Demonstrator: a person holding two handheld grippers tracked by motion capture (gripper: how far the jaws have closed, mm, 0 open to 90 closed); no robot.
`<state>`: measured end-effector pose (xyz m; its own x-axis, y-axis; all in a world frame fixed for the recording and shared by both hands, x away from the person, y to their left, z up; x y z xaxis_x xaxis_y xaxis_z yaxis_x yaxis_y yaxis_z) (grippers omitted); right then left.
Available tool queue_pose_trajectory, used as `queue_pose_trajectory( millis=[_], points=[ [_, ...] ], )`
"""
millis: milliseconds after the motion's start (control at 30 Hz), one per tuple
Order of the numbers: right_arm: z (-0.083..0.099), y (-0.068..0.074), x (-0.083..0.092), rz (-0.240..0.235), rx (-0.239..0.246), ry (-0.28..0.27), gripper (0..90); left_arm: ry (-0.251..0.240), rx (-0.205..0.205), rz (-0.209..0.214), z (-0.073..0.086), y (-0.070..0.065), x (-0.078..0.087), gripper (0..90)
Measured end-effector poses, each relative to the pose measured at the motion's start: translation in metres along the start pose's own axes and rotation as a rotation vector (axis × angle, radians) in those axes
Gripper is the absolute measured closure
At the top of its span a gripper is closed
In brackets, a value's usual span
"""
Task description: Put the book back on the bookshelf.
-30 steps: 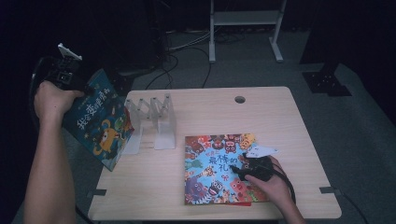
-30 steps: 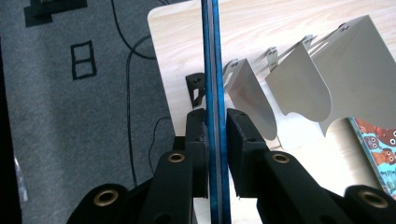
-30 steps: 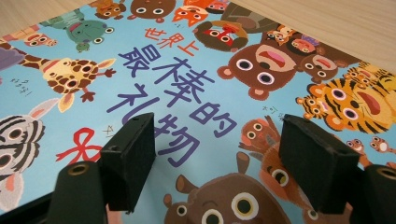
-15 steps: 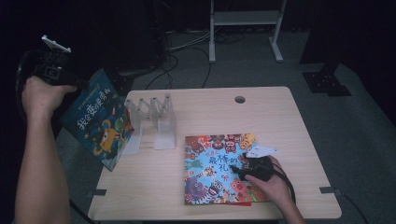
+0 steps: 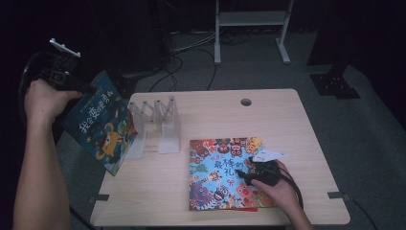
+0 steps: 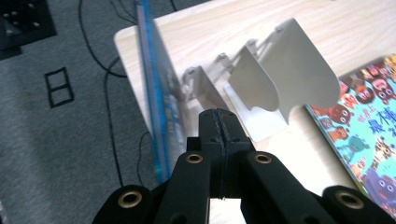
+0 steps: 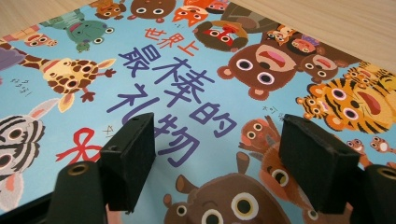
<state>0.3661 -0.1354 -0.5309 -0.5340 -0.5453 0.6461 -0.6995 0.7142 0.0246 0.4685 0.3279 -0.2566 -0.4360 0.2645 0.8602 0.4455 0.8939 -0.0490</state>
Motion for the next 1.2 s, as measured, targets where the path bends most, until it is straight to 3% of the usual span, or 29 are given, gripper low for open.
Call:
queue_pose_trajectory(
  millis=[667, 867, 1200],
  points=[
    [0.001, 0.001, 0.0, -0.002, -0.008, 0.0, 25.8, 0.016, -0.183, 0.093, 0.035, -0.068, -0.048, 79.2],
    [0.001, 0.0, 0.0, 0.001, -0.009, 0.0, 25.1, -0.008, -0.215, 0.106, 0.042, -0.083, -0.061, 71.8],
    [0.001, 0.0, 0.0, -0.003, -0.005, 0.0, 23.9, -0.022, -0.281, 0.169, 0.061, -0.11, -0.098, 56.7]
  ],
)
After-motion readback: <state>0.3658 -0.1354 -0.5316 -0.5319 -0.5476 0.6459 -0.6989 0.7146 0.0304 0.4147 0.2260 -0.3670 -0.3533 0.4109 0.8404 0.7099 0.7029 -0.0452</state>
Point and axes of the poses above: each handheld gripper's, and its own axes: x roughly backward along the jaws, z roughly out of its underside, y roughly to its left, the point moved 9 cm from there along -x, roughly forward along the jaws, and after that the axes turned 3 degrees about y, right-handed, at the moved point
